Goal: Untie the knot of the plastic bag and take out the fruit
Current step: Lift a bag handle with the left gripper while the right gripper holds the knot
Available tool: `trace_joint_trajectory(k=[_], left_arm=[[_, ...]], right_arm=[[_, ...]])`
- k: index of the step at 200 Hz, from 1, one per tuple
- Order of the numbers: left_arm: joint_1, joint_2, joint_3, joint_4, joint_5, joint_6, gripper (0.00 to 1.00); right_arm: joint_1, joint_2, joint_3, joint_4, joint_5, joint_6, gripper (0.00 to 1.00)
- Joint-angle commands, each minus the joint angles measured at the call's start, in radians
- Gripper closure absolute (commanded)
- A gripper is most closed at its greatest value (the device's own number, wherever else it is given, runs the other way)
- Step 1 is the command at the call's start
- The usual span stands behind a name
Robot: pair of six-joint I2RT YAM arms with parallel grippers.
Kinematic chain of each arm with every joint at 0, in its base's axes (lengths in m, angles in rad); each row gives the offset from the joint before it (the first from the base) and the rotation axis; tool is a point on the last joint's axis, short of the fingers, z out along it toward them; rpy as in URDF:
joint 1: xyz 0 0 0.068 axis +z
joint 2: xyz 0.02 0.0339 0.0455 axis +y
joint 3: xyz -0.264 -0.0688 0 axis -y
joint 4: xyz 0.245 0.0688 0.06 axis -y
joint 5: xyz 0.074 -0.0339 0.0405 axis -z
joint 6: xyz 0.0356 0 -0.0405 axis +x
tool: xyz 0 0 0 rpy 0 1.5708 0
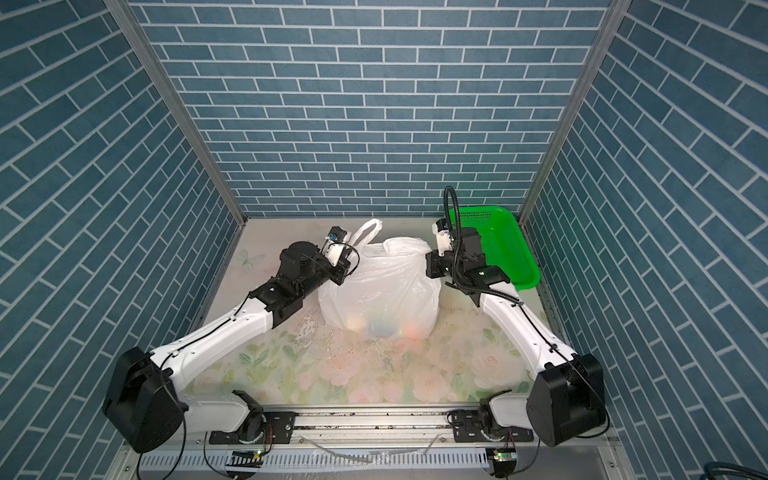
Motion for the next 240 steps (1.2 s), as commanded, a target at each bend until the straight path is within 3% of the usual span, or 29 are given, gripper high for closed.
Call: trace_joint_trajectory(k=[1, 32, 80, 134, 169, 191, 218, 240], left_arm=[[0.011, -0.007, 0.053, 0.064, 0.094, -0.055, 1.0], [0.011, -0.086, -0.041, 0.049, 0.149, -0.107, 1.0], [0.009, -0.214, -0.278, 0.045, 0.216, -0.247, 1.0], [0.009, -0.15, -0.387, 0.139, 0.254, -0.286, 1.0], [0.004, -0.131, -0.439, 0.198, 0.279, -0.326, 1.0], [-0.003, -0.175, -0.437, 0.18, 0.264, -0.309, 1.0], [-0.009, -0.245, -0.375, 0.085, 0.256, -0.222, 1.0], [-0.009, -0.274, -0.338, 0.032, 0.269, -0.157, 1.0]], right_arm=[[-0.015, -0.027, 0.076, 0.036, 0.031, 0.015, 1.0], [-0.017, -0.102, 0.0, -0.008, 0.004, 0.012, 1.0], [-0.016, -0.226, -0.248, -0.033, -0.008, 0.12, 1.0], [-0.004, -0.161, -0.383, -0.055, -0.005, 0.197, 1.0], [0.059, -0.162, -0.454, -0.072, 0.035, 0.267, 1.0], [0.075, -0.18, -0.431, -0.131, 0.01, 0.232, 1.0], [0.07, -0.255, -0.271, -0.281, -0.016, 0.096, 0.53], [0.062, -0.252, -0.077, -0.397, -0.061, -0.023, 0.36]])
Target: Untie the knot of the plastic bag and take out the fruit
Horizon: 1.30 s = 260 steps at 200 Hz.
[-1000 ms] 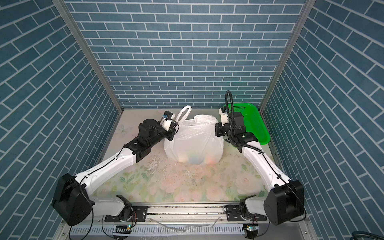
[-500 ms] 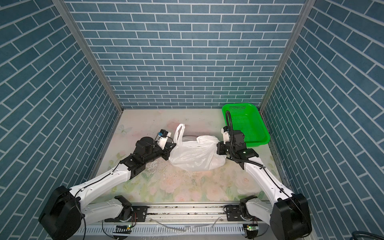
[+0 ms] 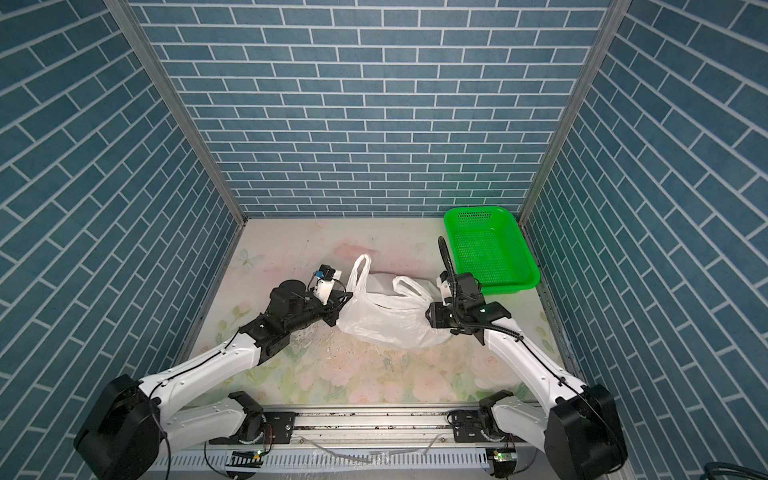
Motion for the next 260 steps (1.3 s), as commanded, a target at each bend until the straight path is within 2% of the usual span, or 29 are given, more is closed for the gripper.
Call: trace_joint_trajectory(k=[1, 47, 92, 113, 148, 260], left_arm=[[-0.004, -0.042, 0.062, -0.058, 0.006, 0.092, 1.0], [-0.009, -0.058, 0.063, -0.032, 0.032, 0.109, 1.0], [-0.018, -0.066, 0.062, -0.007, 0.033, 0.107, 1.0], [-0.019, -0.068, 0.049, 0.01, 0.033, 0.103, 1.0], [-0.021, -0.071, 0.038, 0.011, 0.019, 0.104, 1.0], [-0.022, -0.065, 0.044, 0.011, -0.001, 0.108, 1.0]], right_arm=[[-0.008, -0.034, 0.233, -0.142, -0.05, -0.158, 0.35], [0.018, 0.121, 0.566, -0.185, -0.147, -0.313, 0.31], [0.13, 0.34, 0.742, -0.175, -0.172, -0.483, 0.3], [0.16, 0.405, 0.752, -0.176, -0.153, -0.549, 0.29], [0.193, 0.461, 0.733, -0.203, -0.193, -0.627, 0.3], [0.244, 0.469, 0.634, -0.217, -0.203, -0.681, 0.36]])
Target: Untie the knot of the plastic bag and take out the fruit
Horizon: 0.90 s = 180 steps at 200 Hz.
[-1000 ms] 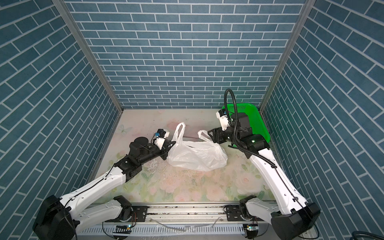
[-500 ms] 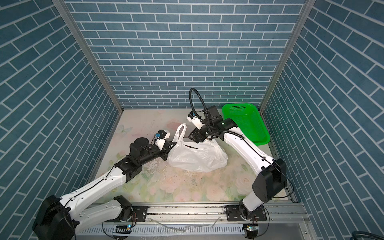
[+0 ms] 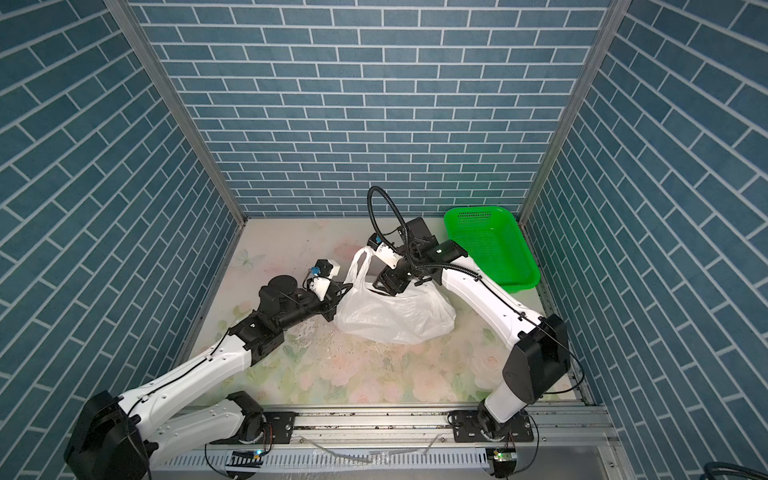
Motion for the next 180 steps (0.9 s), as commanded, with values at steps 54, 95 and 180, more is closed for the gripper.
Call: trace_joint_trajectory(k=[54, 95, 180], left_arm=[[-0.005, -0.005, 0.002, 0.018, 0.001, 0.012, 1.0], [-0.005, -0.027, 0.006, -0.023, -0.026, -0.016, 0.93], [-0.086, 0.01, 0.152, -0.116, -0.176, -0.141, 0.0]], right_arm=[[0.022, 0.033, -0.033, 0.015, -0.005, -0.046, 0.6], [0.021, 0.025, -0.015, 0.052, -0.004, 0.002, 1.0], [0.006, -0.017, 0.038, 0.119, 0.064, 0.179, 1.0]])
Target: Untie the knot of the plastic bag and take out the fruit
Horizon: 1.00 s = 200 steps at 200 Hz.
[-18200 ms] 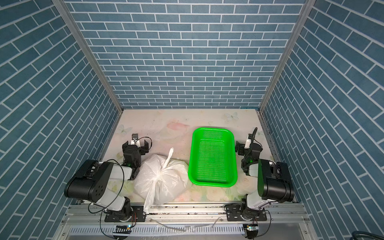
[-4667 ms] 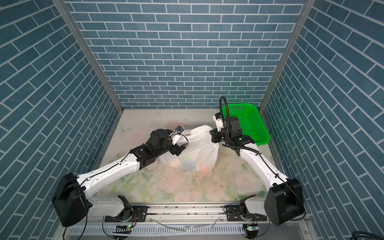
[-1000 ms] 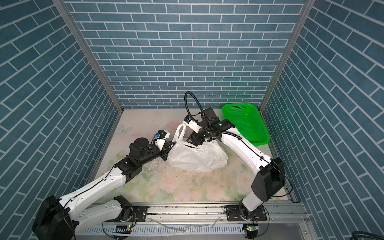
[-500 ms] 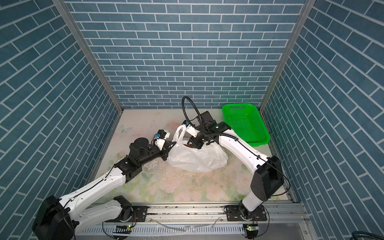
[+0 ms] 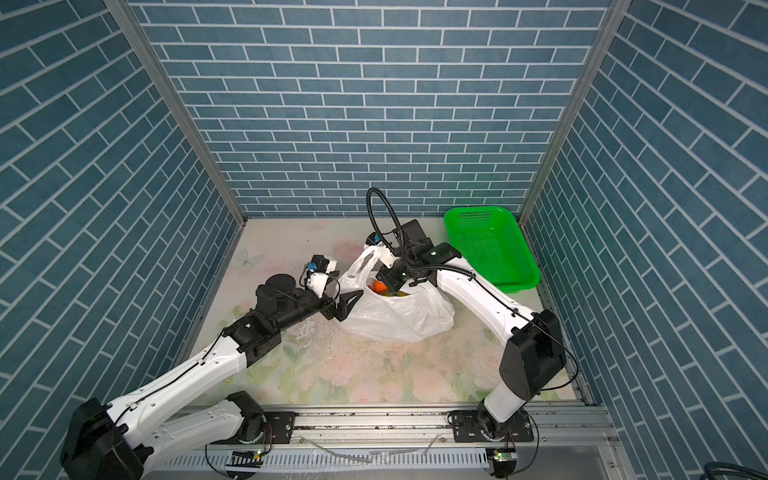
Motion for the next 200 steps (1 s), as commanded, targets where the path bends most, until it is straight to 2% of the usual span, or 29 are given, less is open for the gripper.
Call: trace_joint_trajectory(k=[1, 38, 84, 112, 129, 158, 200], left_arm=[[-0.031, 0.04, 0.075, -0.026, -0.094, -0.044, 0.0], [-0.063, 0.147, 0.146, -0.019, -0.221, -0.099, 0.0], [-0.084, 0.249, 0.198, -0.164, -0.338, -0.087, 0.0], [-0.08, 0.257, 0.177, -0.291, -0.53, -0.095, 0.0], [-0.053, 0.252, 0.149, -0.35, -0.599, -0.11, 0.0], [0.0, 0.235, 0.108, -0.444, -0.624, -0.142, 0.0], [0.004, 0.213, 0.075, -0.573, -0.654, -0.162, 0.0]], right_arm=[[-0.001, -0.042, 0.051, 0.031, 0.021, 0.062, 1.0], [0.002, -0.057, 0.031, 0.047, 0.04, 0.099, 1.0], [0.003, -0.102, 0.011, 0.048, 0.106, 0.114, 1.0], [0.002, -0.127, 0.005, 0.038, 0.127, 0.108, 1.0], [0.002, -0.133, -0.003, 0.032, 0.129, 0.107, 1.0], [0.001, -0.135, -0.02, 0.032, 0.143, 0.102, 1.0], [-0.021, -0.122, -0.035, 0.044, 0.202, 0.097, 1.0]])
